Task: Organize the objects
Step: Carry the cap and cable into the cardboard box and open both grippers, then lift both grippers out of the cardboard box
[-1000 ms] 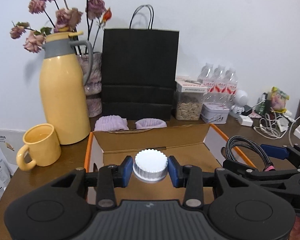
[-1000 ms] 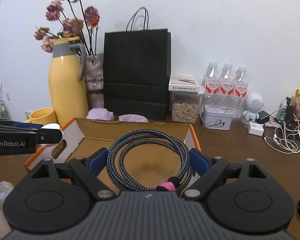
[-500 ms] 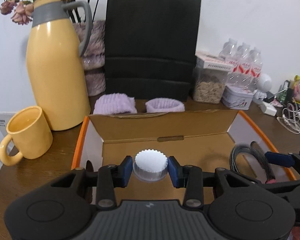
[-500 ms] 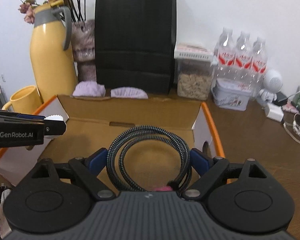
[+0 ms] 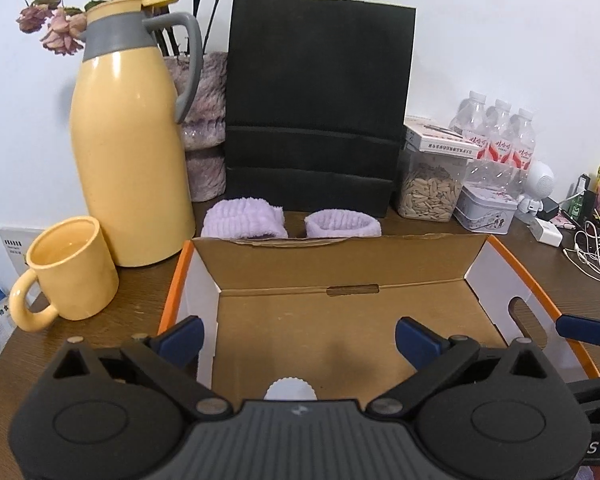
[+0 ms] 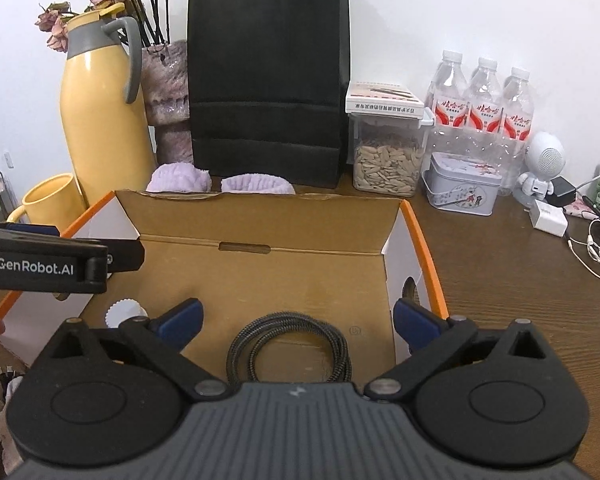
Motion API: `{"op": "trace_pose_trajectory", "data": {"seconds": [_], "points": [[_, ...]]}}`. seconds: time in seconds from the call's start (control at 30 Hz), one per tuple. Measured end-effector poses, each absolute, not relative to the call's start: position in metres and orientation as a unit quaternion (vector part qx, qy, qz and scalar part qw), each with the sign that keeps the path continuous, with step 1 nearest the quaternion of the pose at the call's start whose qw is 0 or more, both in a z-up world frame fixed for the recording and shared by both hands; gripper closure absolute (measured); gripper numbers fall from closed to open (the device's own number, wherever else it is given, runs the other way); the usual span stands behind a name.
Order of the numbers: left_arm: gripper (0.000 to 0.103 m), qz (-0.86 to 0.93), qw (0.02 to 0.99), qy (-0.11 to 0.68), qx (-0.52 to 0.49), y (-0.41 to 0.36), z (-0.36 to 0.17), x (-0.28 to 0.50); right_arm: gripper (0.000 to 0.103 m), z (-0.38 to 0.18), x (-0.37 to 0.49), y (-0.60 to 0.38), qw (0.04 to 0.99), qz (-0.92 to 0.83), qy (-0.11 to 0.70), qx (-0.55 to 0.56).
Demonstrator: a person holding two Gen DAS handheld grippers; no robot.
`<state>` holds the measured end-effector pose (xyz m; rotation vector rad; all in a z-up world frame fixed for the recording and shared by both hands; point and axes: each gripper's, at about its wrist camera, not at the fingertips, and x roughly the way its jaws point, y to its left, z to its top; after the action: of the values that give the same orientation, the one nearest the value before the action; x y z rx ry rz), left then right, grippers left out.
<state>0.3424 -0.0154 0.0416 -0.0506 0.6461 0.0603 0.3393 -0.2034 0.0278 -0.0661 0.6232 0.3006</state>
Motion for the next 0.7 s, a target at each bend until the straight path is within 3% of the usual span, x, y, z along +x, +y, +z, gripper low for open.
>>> {"op": "trace_pose_trajectory", "data": {"seconds": [0.7], "points": [[0.001,0.030,0.961,0.275,-0.022,-0.016,0.074,0.274,0.000,0.054,0.276,-0.209,0.950,0.145,0.274,-0.039]]}}
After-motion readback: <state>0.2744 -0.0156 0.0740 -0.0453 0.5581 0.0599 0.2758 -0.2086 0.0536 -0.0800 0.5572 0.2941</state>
